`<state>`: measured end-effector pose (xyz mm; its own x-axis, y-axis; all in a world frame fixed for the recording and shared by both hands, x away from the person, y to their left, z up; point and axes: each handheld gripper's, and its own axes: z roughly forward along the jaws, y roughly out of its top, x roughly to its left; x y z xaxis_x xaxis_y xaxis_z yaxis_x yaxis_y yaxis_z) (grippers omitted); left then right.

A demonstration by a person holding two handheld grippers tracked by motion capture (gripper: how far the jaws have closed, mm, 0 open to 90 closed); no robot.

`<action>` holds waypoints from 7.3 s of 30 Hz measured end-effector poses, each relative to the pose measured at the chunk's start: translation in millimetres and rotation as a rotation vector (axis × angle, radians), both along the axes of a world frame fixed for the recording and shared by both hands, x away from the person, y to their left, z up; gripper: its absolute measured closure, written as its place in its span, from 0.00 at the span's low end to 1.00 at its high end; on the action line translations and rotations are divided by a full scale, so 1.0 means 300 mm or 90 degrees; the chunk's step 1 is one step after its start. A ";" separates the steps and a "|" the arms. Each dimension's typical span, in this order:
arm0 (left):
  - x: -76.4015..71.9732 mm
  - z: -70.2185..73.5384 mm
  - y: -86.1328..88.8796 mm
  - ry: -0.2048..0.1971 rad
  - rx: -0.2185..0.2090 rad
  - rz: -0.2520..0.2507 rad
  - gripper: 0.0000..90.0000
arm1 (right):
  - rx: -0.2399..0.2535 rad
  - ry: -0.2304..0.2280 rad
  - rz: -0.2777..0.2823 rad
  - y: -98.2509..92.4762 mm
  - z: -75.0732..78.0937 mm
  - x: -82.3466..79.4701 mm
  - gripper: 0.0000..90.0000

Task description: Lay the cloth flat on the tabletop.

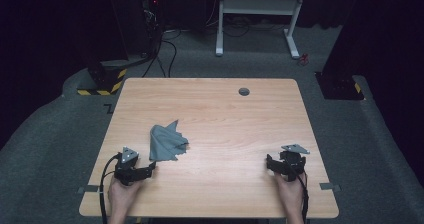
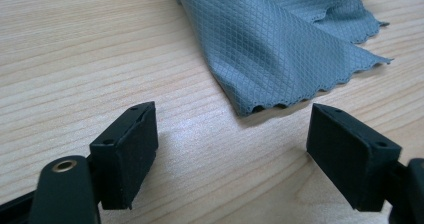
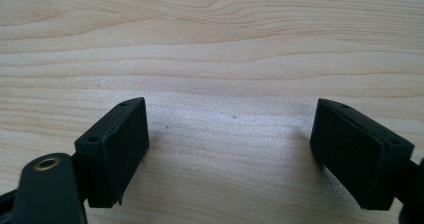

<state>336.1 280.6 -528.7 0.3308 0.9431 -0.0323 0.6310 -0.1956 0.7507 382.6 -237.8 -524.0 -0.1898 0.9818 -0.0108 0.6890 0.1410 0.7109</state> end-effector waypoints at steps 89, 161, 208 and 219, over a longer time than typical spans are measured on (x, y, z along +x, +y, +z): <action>0.247 0.031 -0.226 -0.008 0.083 -0.004 0.91 | -0.001 -0.006 0.031 0.011 0.002 -0.007 0.24; 0.290 0.045 -0.713 0.000 -0.082 -0.230 0.93 | 0.001 -0.007 0.029 0.013 0.002 -0.007 0.26; 0.159 0.121 -0.566 -0.023 0.009 -0.234 1.00 | -0.005 -0.013 0.274 0.282 0.101 0.062 0.98; 0.146 0.138 -0.525 -0.041 -0.034 -0.233 0.74 | -0.011 -0.012 0.328 0.372 0.157 0.104 0.98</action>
<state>380.1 122.9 -487.2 0.6483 0.7600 -0.0461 0.4777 -0.3589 0.8019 413.7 -126.3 -476.8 -0.6480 0.7609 -0.0335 0.5147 0.4699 0.7171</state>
